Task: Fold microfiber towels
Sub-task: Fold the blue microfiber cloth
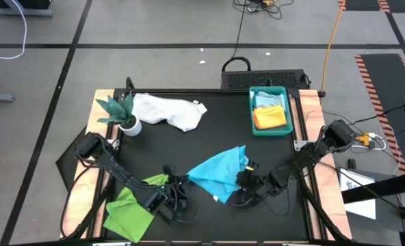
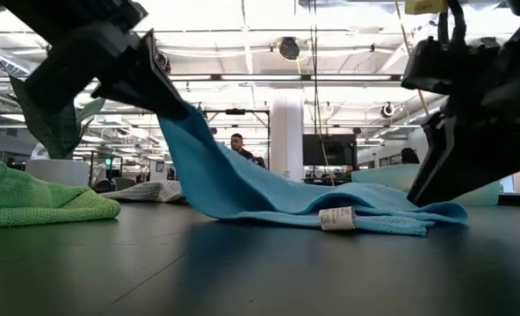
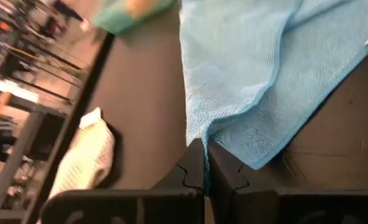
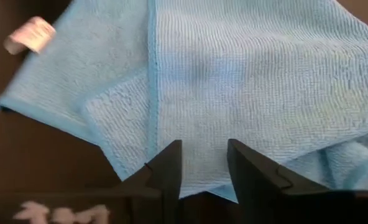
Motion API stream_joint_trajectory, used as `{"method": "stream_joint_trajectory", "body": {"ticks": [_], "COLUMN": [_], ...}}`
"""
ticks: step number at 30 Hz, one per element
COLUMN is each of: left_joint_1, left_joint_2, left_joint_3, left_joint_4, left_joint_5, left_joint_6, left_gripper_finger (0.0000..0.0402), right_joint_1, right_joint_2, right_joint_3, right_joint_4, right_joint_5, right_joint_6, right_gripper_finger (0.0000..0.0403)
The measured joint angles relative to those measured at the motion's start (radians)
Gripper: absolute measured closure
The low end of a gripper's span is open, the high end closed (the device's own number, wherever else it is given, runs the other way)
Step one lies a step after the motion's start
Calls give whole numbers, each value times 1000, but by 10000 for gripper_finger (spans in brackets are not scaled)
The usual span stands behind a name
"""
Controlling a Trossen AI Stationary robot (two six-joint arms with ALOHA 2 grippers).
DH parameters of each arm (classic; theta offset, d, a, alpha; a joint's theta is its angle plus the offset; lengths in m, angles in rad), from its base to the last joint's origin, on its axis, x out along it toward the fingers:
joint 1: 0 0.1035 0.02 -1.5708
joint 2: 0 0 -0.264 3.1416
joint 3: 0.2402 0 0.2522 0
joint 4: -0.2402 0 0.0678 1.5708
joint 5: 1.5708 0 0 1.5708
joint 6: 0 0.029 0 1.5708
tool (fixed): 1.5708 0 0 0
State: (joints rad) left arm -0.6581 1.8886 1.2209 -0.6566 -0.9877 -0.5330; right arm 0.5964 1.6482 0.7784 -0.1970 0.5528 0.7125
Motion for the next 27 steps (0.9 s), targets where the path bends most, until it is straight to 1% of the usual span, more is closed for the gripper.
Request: {"method": "stream_joint_trajectory", "body": {"ticks": [4,6,8,9,12,13,15,16,17,18,20,22,23,24,25,27], "left_joint_1": [-28,-44,-63,-77,-115,-119,-110,-98,-81,-60,-10,43,64,81,93,112], "left_joint_2": [-35,-62,-86,-96,-134,-153,-210,-242,-277,-313,-380,-426,-441,-451,-454,-454], "left_joint_3": [0,0,0,0,-1,-1,-1,-1,-1,-1,-1,0,1,8,27,94], "left_joint_4": [11,9,13,13,27,51,114,165,231,309,477,649,721,770,790,772], "left_joint_5": [-108,-167,-215,-239,-337,-381,-404,-394,-363,-309,-151,50,130,186,216,228], "left_joint_6": [-8,-33,-57,-69,-62,-41,44,104,172,250,426,591,659,716,754,792], "left_gripper_finger": [392,392,396,398,394,393,395,397,398,397,395,396,398,398,398,397], "right_joint_1": [0,1,8,15,37,44,51,56,62,70,96,121,131,142,152,166], "right_joint_2": [0,-2,-16,-25,-68,-88,-132,-156,-179,-199,-226,-238,-238,-237,-236,-232], "right_joint_3": [0,0,0,0,0,0,0,0,0,1,1,1,1,1,-4,-30], "right_joint_4": [-5,-7,-15,-17,-2,-2,2,2,4,10,13,17,18,17,25,74], "right_joint_5": [4,4,33,63,153,174,186,186,191,205,252,306,328,345,358,363], "right_joint_6": [-94,-119,-122,-123,-125,-136,-157,-161,-161,-162,-164,-165,-164,-165,-164,-164], "right_gripper_finger": [332,363,390,396,390,389,389,390,393,395,400,402,402,401,401,402]}}
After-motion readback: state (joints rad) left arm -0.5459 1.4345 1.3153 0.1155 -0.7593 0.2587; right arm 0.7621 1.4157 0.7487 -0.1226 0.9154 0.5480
